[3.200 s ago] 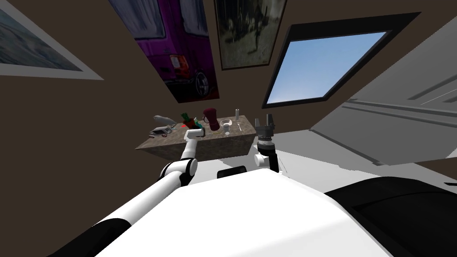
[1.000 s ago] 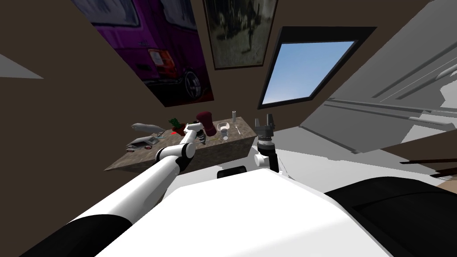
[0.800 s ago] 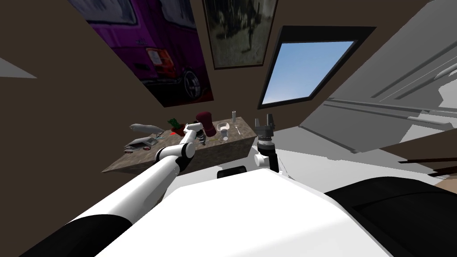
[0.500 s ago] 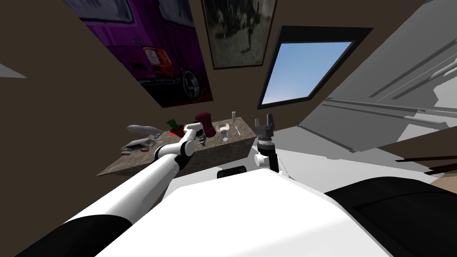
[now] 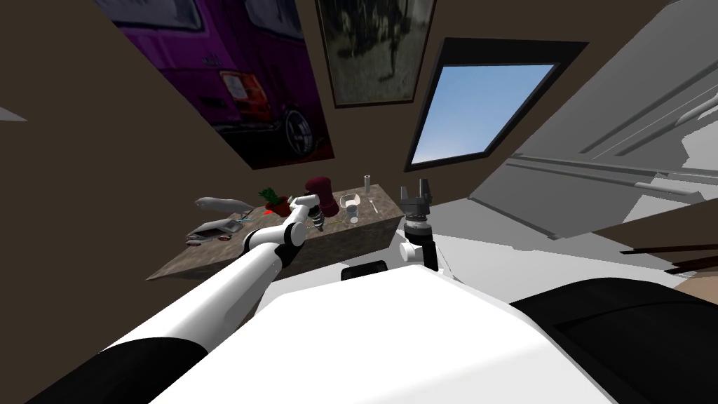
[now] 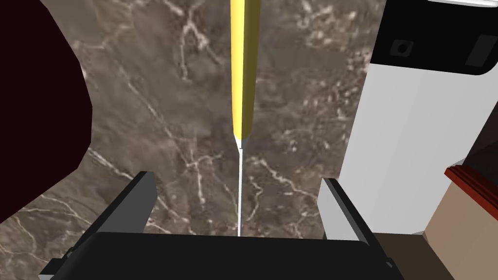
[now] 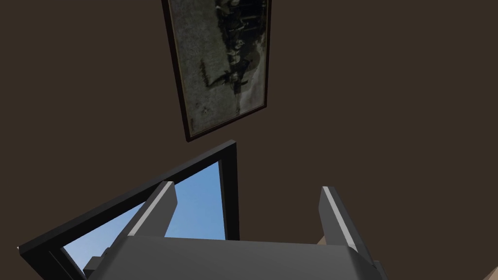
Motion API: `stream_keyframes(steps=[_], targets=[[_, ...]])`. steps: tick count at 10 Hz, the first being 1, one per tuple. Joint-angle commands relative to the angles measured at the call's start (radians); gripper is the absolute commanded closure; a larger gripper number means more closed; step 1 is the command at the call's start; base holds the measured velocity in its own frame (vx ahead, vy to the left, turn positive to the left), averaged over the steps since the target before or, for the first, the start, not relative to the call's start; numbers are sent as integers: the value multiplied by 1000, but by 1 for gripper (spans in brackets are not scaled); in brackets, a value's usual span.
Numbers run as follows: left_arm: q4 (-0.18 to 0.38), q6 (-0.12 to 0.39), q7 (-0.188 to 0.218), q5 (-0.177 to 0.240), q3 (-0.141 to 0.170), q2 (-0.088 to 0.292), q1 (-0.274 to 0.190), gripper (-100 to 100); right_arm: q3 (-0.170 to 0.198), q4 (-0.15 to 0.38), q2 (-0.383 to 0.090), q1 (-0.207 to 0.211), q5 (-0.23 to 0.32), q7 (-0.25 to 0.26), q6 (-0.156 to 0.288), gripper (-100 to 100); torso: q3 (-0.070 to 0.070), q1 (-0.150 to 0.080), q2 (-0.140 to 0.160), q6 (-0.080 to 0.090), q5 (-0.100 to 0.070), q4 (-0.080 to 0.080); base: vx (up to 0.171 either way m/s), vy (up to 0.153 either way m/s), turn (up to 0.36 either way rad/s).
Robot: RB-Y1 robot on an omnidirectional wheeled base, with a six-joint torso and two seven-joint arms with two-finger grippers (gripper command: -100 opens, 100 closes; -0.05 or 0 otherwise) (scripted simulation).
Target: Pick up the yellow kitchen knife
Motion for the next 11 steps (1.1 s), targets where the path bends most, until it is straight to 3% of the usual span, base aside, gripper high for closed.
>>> stream_keyframes(steps=[1, 2, 6, 8, 11], targets=[[0, 0, 0, 0, 0, 0, 0, -100, 0, 0, 0, 0, 0, 0, 0, 0, 0, 0, 0, 0, 0, 0, 6, 1, 0], [4, -6, 0, 0, 0, 0, 0, 100, 0, 0, 0, 0, 0, 0, 0, 0, 0, 0, 0, 0, 0, 0, 0, 0, 0], [4, -3, -1, 0, 0, 0, 0, 100, 0, 0, 0, 0, 0, 0, 0, 0, -1, 1, -1, 0, 1, 0, 0, 0, 0], [-1, 11, -10, 13, 13, 3, -10, -100, 0, 0, 0, 0, 0, 0, 0, 0, -1, 1, -1, 0, 1, -1, -5, 50, 25], [-21, 23, -14, 20, 20, 2, -5, -100, 0, 0, 0, 0, 0, 0, 0, 0, 0, 13, 0, 0, 3, 0, -15, 139, 15]])
